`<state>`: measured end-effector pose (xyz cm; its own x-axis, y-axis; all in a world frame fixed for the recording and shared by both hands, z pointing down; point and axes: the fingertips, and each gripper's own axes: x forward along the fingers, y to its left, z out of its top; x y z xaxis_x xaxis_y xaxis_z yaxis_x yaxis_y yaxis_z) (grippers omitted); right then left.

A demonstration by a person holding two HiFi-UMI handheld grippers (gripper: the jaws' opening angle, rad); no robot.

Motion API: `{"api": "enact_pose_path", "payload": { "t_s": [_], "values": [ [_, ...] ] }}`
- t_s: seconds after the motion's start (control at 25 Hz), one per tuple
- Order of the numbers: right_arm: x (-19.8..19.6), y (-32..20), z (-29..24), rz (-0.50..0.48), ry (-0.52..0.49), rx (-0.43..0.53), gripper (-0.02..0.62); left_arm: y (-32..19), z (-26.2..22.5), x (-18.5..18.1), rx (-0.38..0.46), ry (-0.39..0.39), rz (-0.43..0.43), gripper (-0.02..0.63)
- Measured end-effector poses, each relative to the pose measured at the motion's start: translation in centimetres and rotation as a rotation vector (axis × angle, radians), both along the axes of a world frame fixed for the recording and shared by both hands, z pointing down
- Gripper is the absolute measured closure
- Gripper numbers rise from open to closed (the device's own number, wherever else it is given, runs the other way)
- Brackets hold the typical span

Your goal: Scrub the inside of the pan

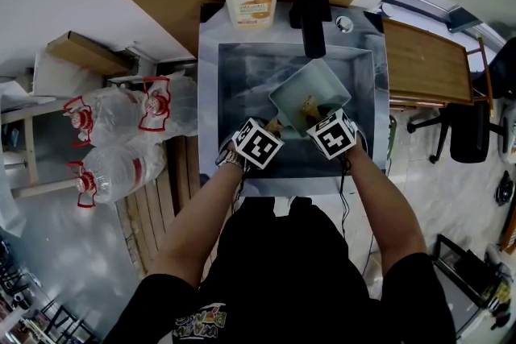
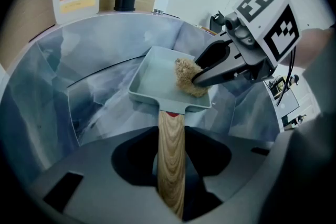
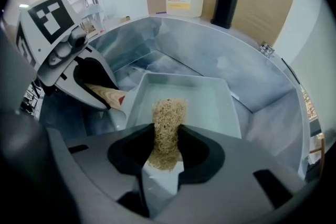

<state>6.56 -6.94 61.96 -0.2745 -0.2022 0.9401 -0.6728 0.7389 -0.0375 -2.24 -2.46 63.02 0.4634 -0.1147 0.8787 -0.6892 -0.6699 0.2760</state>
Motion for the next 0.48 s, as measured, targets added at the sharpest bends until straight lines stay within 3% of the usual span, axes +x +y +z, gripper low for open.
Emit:
{"api": "enact_pose_path", "payload": {
  "t_s": [0.48],
  "values": [
    [3.2,-2.7,0.6,0.018,0.116,0.085,0.450,0.0,0.0,-0.1,-0.015,0.017,-0.017,0.443]
  ]
}}
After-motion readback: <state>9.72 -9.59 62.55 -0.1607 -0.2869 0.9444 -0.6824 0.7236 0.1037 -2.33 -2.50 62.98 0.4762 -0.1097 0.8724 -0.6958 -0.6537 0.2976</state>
